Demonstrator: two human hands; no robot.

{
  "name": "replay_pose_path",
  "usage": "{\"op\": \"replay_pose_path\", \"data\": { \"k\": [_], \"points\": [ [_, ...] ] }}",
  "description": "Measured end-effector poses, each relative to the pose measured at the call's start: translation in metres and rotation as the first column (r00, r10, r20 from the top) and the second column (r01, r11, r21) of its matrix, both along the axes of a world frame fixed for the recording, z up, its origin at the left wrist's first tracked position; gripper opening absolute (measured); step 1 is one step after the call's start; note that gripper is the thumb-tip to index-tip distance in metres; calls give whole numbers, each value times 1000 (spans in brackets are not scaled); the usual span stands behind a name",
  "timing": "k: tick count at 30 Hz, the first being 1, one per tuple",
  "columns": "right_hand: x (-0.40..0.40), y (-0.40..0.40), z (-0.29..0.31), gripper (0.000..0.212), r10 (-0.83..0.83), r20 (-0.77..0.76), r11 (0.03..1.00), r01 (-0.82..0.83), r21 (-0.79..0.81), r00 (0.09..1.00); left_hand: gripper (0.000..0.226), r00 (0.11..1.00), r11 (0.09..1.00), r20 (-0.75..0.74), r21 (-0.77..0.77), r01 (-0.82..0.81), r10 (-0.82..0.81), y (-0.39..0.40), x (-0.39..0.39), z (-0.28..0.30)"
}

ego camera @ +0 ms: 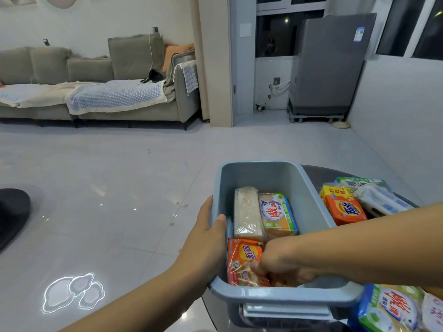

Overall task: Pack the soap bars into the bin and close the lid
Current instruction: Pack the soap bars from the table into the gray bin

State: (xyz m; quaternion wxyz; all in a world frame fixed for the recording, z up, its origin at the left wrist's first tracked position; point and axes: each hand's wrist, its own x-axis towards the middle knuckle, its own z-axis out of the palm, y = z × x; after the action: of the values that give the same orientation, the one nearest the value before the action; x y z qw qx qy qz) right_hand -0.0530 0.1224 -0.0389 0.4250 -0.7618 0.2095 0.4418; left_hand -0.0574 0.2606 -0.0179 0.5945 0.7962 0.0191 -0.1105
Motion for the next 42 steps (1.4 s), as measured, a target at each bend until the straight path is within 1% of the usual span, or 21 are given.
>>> {"op": "replay_pose_path", "data": {
  "k": [2,4,7,8,9,11,13,15,17,19,21,24,29,31,33,35,37,40,42],
  "points": [
    [1,0,5,36,49,-16,999,-49,-17,999,49,999,997,34,73,8,-11,0,-1,2],
    [1,1,10,44,123,2,990,-122,-71,992,51,998,989,64,145,13,-23,-1,-2,4],
    [-2,-2,20,55,259,151,943,-216,-253,954,53,992,973,118,232,4,-33,-2,-2,5],
    [-3,-4,25,57,287,216,929,-216,-302,933,53,988,966,148,257,0,-40,-3,-3,6],
    [-5,-7,31,58,292,281,928,-200,-315,914,53,981,959,187,282,-5,-50,-3,-4,7],
    [-11,-15,43,57,267,415,950,-166,-264,870,49,955,947,285,322,-16,-81,-4,-6,10],
    [-20,-25,55,48,231,568,970,-141,-198,790,46,918,934,381,355,-32,-114,-8,-9,15],
    [-33,-36,63,35,177,714,984,-95,-154,677,43,879,929,452,369,-33,-148,-17,-12,22],
    [-44,-49,68,24,115,824,992,-28,-120,555,40,862,943,476,334,8,-176,-33,-16,29],
    [-55,-65,72,16,32,888,998,35,-54,458,39,855,959,482,277,58,-191,-51,-22,34],
    [-65,-83,74,17,-44,926,994,111,2,376,38,846,964,487,243,107,-216,-72,-28,38],
    [-80,-114,69,18,-125,946,976,207,64,299,37,854,964,460,211,159,-241,-106,-39,41],
    [-100,-164,54,18,-211,945,931,347,116,251,38,867,966,427,124,228,-259,-162,-52,34],
    [-104,-179,47,19,-229,941,916,381,122,250,39,890,964,371,75,255,-264,-183,-55,32],
    [-108,-193,38,20,-238,939,900,421,116,249,37,926,960,279,-41,276,-254,-202,-59,27],
    [-111,-204,30,20,-226,938,890,447,90,261,31,955,961,199,-121,248,-221,-219,-62,23],
    [-113,-212,22,20,-214,934,880,471,58,285,29,974,971,155,-150,187,-163,-233,-61,16],
    [-111,-225,10,20,-159,940,863,505,-16,301,32,990,985,115,-139,102,-86,-245,-55,2],
    [-109,-231,0,19,-131,934,859,509,-61,334,32,991,988,95,-112,103,-92,-250,-52,-11]
  ]
}}
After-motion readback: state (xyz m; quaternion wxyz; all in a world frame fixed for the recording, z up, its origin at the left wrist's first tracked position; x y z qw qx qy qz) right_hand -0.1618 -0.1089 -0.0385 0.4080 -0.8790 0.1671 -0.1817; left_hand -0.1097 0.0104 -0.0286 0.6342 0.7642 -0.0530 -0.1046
